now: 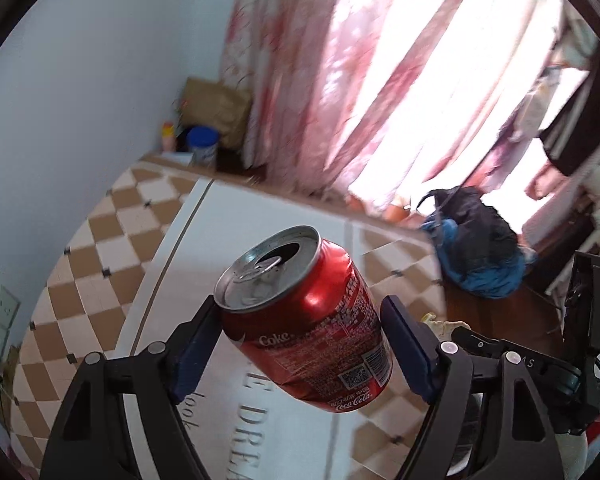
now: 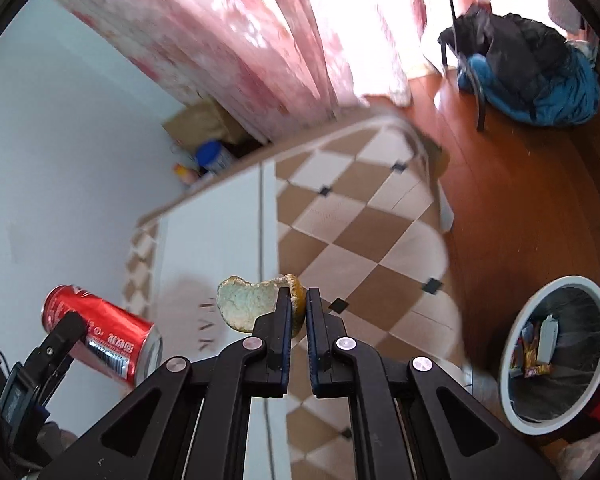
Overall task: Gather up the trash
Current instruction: 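Lift the Coke can with the left tool while the right regrips the peel, then carry the Coke can and orange peel over the bin with both tools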
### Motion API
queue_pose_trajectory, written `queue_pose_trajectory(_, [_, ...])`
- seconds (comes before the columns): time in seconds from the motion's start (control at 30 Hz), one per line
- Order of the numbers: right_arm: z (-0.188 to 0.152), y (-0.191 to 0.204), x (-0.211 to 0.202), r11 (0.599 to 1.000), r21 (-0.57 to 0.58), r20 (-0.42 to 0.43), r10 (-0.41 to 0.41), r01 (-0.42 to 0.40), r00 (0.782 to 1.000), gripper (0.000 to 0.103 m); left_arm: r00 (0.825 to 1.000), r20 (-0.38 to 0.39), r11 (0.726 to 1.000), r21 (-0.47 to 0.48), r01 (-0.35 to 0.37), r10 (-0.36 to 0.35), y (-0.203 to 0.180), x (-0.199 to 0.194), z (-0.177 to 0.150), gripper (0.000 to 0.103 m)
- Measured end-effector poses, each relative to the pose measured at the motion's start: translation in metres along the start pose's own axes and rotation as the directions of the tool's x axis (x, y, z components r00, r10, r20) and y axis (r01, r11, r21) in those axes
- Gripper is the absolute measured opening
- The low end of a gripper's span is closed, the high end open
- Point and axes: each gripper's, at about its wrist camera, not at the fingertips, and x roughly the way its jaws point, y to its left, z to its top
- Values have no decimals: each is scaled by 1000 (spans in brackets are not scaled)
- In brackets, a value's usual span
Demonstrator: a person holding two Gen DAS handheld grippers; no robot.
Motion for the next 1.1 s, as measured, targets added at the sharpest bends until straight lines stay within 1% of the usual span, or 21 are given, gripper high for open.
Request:
queue_pose_trajectory(0.13, [-10,-19,-72,1000,-1,84,10,-10,996,7,996,32,995,50,83,-85,-41,-38,7,78])
queue_pose_trajectory(0.23, [-25,-52,-125,1000,22,139,-24,21,990,7,988,51,985,104,140,-145,-83,-60,4,78])
queue_pose_trajectory(0.3, [-41,-85,-150,997,59,153,-51,43,987,7,983,33,975,142,174,-180,-116,-64,-5,78])
queue_pose_trajectory(0.33, [-48,-98,-156,996,72,147,-65,55,987,7,982,23,973,144,180,-185,-122,-64,-9,78])
queue_pose_trajectory(0.37, [-57,-113,-161,994,85,139,-87,76,986,7,983,15,974,142,179,-183,-127,-64,-13,78])
queue_pose_trajectory(0.43, [-71,-137,-164,990,105,109,-104,92,989,7,989,17,980,136,143,-147,-127,-61,-21,78])
queue_pose_trajectory(0.53, [-93,-168,-157,985,132,51,-115,107,992,7,998,31,983,180,48,-55,-115,-50,-33,78])
queue_pose_trajectory(0.6, [-102,-184,-149,982,155,20,-112,108,994,7,999,-7,974,224,43,-42,-114,-34,-37,79])
queue_pose_trajectory(0.63, [-106,-193,-145,979,173,7,-107,104,994,7,999,-39,963,268,41,-32,-117,-19,-39,79])
queue_pose_trajectory(0.7, [-110,-202,-136,977,190,4,-104,101,995,7,991,-137,927,372,47,5,-132,21,-48,79])
queue_pose_trajectory(0.73, [-108,-203,-130,976,195,1,-102,100,995,7,983,-185,905,417,89,-11,-140,37,-54,79])
queue_pose_trajectory(0.77, [-106,-205,-124,974,205,-1,-100,98,995,7,974,-228,860,495,123,-8,-156,57,-64,80])
queue_pose_trajectory(0.8, [-104,-206,-120,972,212,-3,-102,100,995,7,959,-284,798,582,155,21,-171,75,-76,81])
queue_pose_trajectory(0.83, [-102,-208,-117,971,217,-5,-105,104,994,7,943,-329,752,636,176,57,-181,87,-85,81])
queue_pose_trajectory(0.87, [-99,-209,-114,969,224,-8,-105,104,994,7,921,-368,689,700,186,125,-190,103,-99,81])
queue_pose_trajectory(0.9, [-97,-210,-112,967,231,-12,-103,103,995,7,903,-382,613,766,192,195,-198,115,-114,81])
queue_pose_trajectory(0.93, [-95,-211,-110,967,235,-14,-102,102,995,7,896,-376,555,809,194,235,-202,121,-125,81])
queue_pose_trajectory(0.97, [-94,-211,-109,967,233,-13,-101,101,995,7,890,-373,510,836,201,261,-203,125,-133,81])
queue_pose_trajectory(1.0, [-92,-211,-108,968,228,-16,-102,103,995,7,885,-380,496,842,210,269,-202,126,-137,81])
queue_pose_trajectory(1.03, [-90,-211,-106,969,226,-21,-102,104,995,7,878,-396,502,835,223,269,-200,128,-137,81])
queue_pose_trajectory(1.1, [-88,-211,-99,968,232,-30,-92,96,995,7,872,-410,508,829,235,266,-196,128,-135,81])
